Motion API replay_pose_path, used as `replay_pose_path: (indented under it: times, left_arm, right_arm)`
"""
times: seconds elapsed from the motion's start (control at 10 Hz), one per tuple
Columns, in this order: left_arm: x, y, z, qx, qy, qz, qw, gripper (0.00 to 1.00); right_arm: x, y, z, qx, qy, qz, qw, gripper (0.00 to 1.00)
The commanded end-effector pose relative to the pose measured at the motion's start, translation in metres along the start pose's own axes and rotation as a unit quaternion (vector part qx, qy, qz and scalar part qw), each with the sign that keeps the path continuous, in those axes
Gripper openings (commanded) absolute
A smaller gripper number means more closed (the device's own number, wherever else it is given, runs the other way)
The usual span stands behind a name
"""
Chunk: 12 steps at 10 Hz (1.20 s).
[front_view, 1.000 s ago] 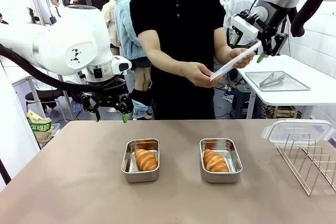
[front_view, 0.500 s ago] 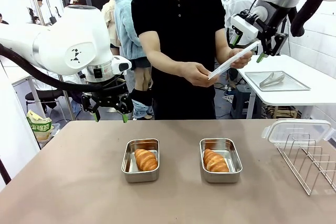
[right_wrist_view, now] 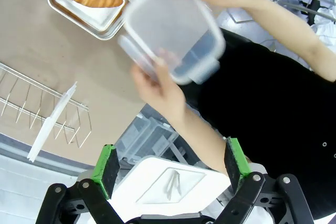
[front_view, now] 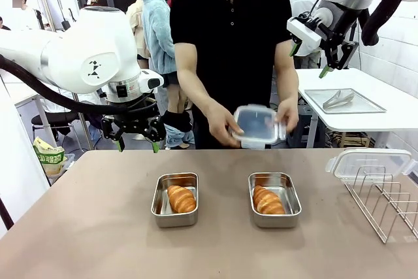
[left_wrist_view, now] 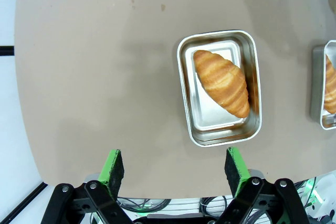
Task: Place the bread in airtight containers.
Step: Pick up one Airtight Container lid and hand it to the human.
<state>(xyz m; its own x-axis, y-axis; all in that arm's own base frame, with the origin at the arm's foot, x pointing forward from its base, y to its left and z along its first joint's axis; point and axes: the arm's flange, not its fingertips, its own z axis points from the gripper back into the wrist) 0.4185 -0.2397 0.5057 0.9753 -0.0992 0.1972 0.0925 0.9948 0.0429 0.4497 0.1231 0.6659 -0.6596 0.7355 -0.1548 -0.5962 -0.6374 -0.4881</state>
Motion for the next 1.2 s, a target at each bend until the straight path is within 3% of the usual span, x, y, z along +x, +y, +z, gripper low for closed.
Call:
replay_pose_path:
  times: [0.0, 0.2, 0.4, 0.8, 1.1]
  left_arm:
    - [0.001, 0.002, 0.002, 0.003, 0.001, -0.001, 1.0, 1.0]
    - [0.001, 0.002, 0.002, 0.003, 0.001, -0.001, 1.0, 1.0]
    - [0.001, 0.002, 0.002, 0.003, 0.001, -0.001, 1.0, 1.0]
    - [0.001, 0.002, 0.002, 0.003, 0.001, -0.001, 1.0, 1.0]
    - [0.001, 0.002, 0.002, 0.003, 0.001, -0.001, 1.0, 1.0]
  right_arm:
    - [0.0, 0.0, 0.0, 0.0, 0.0, 0.0, 1.0, 1.0]
    - [-0.003, 0.026, 0.026, 0.046, 0.038, -0.064, 0.996, 1.0]
    - [-0.02, 0.076, 0.035, 0.066, 0.051, -0.093, 0.992, 1.0]
    - [-0.046, 0.165, -0.004, 0.093, 0.022, -0.191, 0.977, 1.0]
    - [-0.038, 0.199, -0.019, 0.089, -0.002, -0.241, 0.966, 1.0]
